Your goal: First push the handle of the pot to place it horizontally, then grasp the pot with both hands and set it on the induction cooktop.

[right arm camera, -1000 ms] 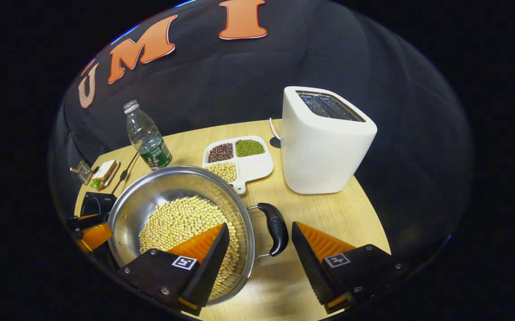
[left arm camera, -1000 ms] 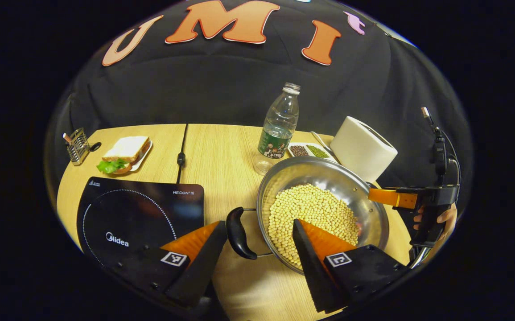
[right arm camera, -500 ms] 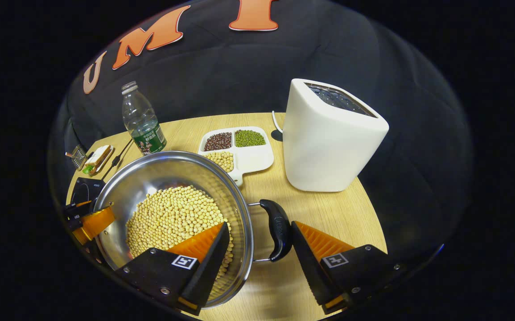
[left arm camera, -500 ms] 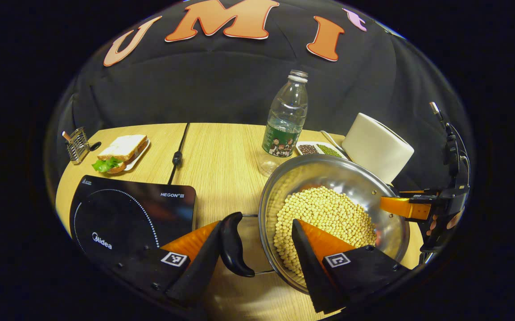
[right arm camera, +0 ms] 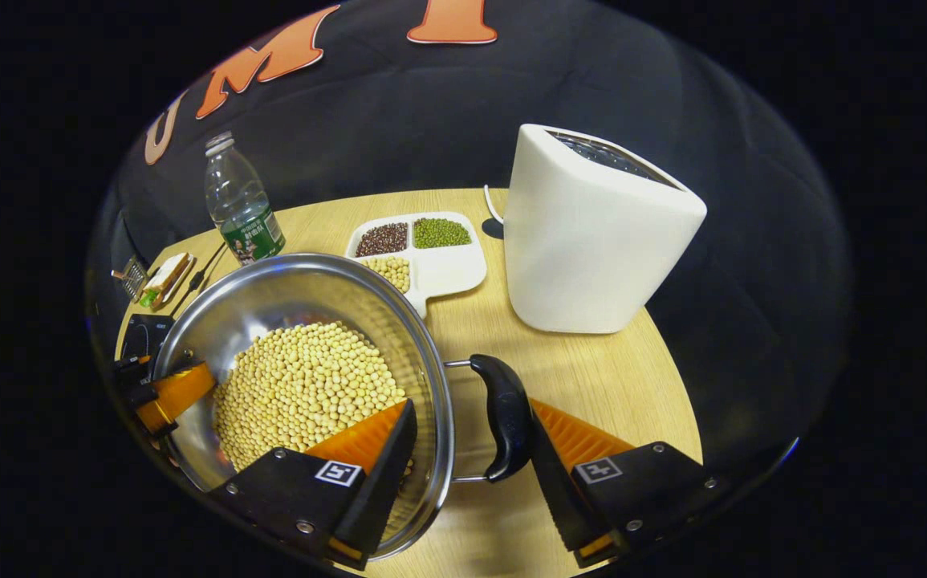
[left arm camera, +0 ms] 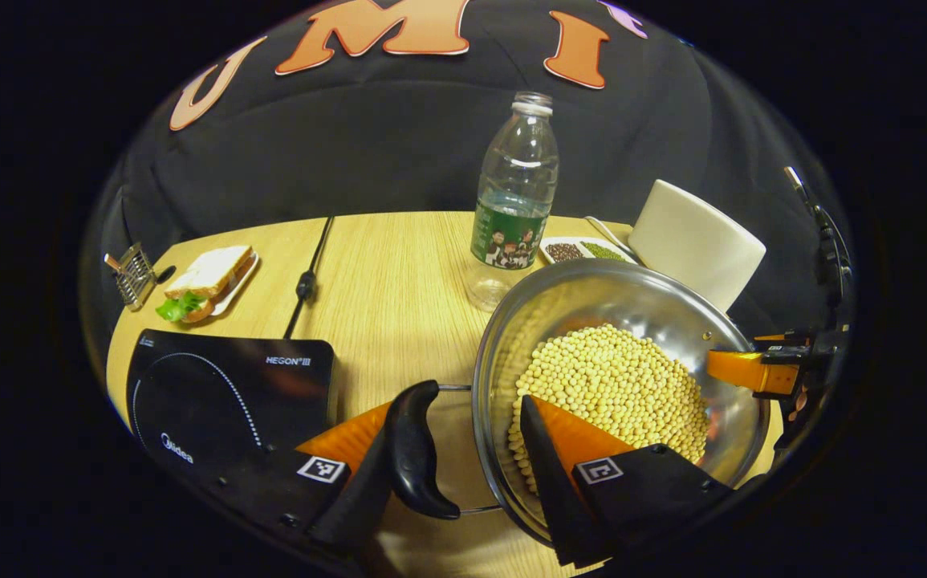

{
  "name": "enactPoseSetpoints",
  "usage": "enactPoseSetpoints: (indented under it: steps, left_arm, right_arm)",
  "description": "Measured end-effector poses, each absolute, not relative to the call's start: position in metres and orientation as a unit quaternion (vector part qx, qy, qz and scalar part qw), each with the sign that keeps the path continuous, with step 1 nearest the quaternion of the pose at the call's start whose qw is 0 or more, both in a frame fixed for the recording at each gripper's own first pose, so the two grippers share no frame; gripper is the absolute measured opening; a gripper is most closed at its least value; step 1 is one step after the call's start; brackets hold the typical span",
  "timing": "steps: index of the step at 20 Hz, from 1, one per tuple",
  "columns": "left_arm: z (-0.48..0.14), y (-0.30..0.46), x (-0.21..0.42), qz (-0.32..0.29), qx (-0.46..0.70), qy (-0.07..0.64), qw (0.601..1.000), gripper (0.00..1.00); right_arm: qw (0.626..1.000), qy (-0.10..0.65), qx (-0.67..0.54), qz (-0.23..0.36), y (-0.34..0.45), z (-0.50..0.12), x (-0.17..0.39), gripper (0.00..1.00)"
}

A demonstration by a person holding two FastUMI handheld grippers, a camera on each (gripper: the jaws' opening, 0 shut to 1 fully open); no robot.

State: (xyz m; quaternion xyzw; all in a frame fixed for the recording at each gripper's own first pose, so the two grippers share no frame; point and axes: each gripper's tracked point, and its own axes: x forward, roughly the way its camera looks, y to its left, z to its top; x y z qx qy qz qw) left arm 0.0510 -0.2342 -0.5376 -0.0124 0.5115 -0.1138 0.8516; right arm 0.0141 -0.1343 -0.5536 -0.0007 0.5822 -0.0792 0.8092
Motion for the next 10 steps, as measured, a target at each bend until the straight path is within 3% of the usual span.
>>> enactPoseSetpoints:
  steps: [6, 7, 10]
  left_arm:
    - [-0.545, -0.229, 0.056, -0.091, 0.006, 0.502, 0.86, 0.84]
    - [-0.546, -0.227, 0.059, -0.089, 0.006, 0.499, 0.862, 0.83]
    - [-0.546, -0.227, 0.064, -0.085, 0.006, 0.489, 0.868, 0.81]
  right_arm:
    - [0.819, 0.567, -0.019, -0.082, -0.138, -0.555, 0.015, 0.72]
    - [0.822, 0.563, -0.019, -0.081, -0.137, -0.553, 0.016, 0.76]
    - [0.828, 0.554, -0.025, -0.083, -0.137, -0.554, 0.016, 0.74]
